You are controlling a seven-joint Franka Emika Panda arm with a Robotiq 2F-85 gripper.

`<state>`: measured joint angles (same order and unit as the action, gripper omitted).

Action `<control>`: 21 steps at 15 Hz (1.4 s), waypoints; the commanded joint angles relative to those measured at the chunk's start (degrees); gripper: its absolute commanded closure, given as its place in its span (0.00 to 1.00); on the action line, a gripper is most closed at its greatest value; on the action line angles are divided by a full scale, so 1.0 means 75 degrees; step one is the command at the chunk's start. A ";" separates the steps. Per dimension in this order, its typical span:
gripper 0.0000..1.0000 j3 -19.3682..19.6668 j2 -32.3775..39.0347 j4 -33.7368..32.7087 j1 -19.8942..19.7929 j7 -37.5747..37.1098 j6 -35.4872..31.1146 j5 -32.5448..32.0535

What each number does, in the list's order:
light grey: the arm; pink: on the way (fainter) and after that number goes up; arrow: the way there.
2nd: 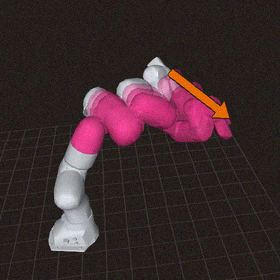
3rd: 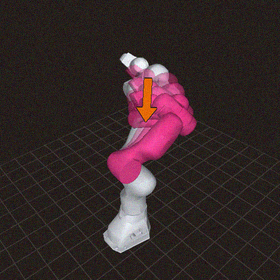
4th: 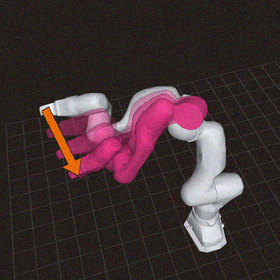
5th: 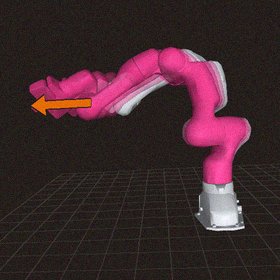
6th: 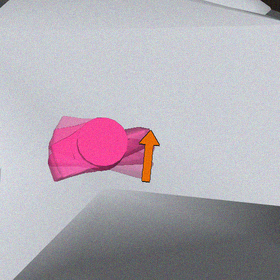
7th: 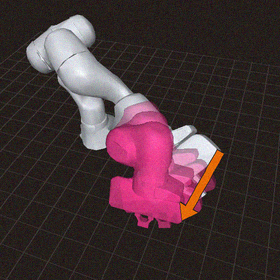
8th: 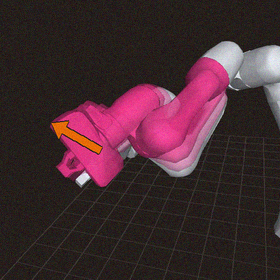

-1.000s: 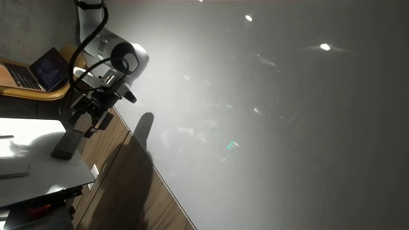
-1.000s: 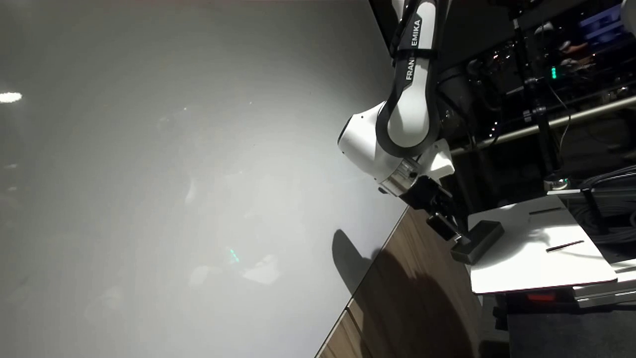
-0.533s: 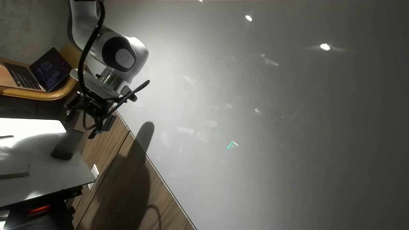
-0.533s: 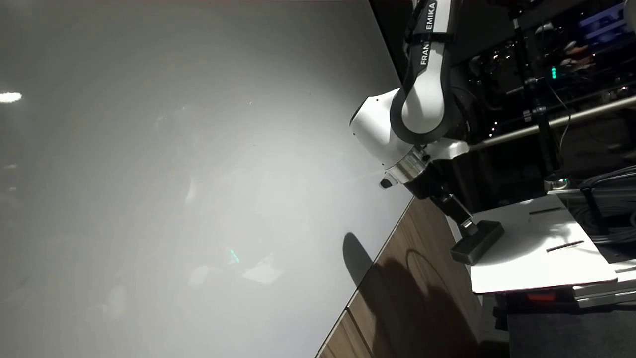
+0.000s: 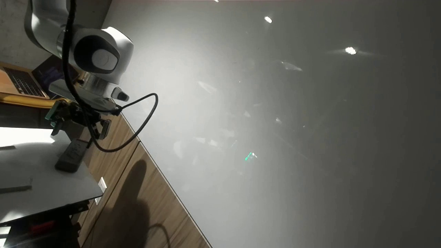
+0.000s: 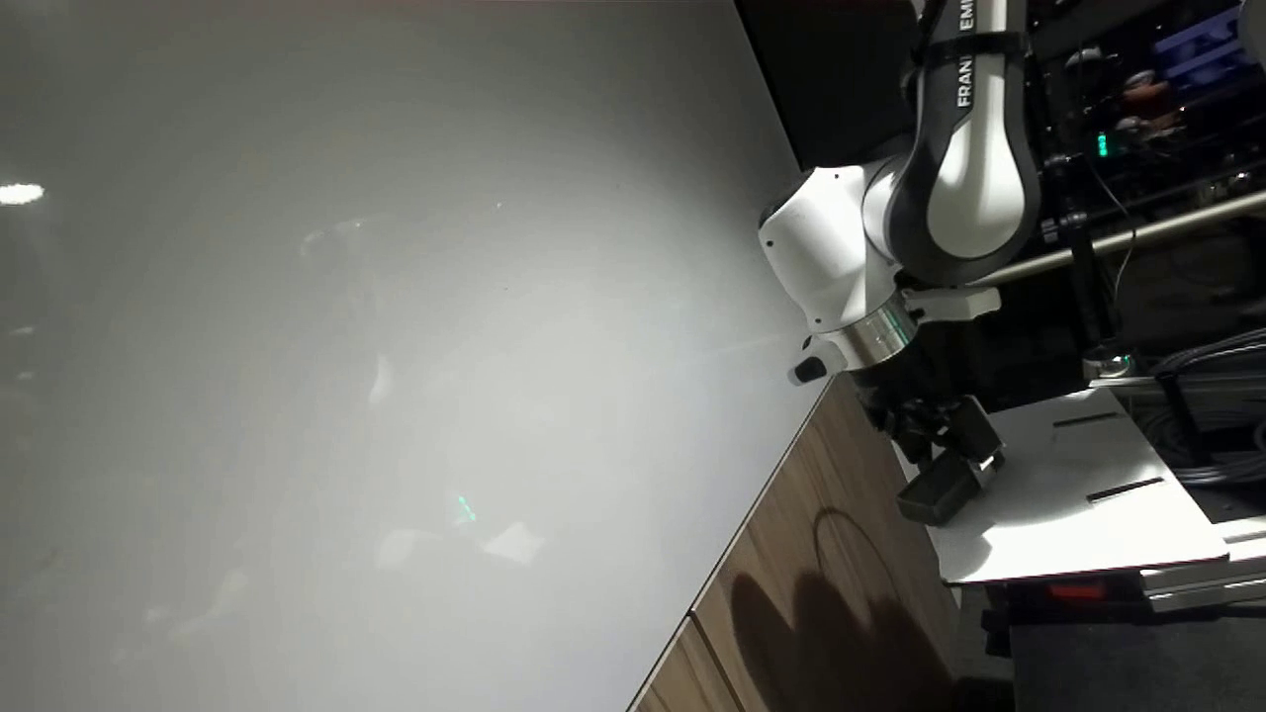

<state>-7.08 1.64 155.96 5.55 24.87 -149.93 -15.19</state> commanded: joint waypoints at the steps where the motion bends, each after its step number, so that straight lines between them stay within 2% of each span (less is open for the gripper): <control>1: 0.00 -0.0078 -0.0801 0.0349 0.0173 0.0211 -0.0344 -0.0814; 4: 0.00 -0.0040 -0.0767 0.0224 0.0192 0.0228 -0.0714 -0.1598; 11: 0.00 0.0161 -0.0381 0.0173 0.0022 0.0260 -0.0875 -0.1674; 21: 0.00 0.0541 0.0147 0.0171 -0.0331 0.0132 -0.1013 -0.2451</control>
<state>-3.60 1.62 157.26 3.51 26.03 -155.42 -31.81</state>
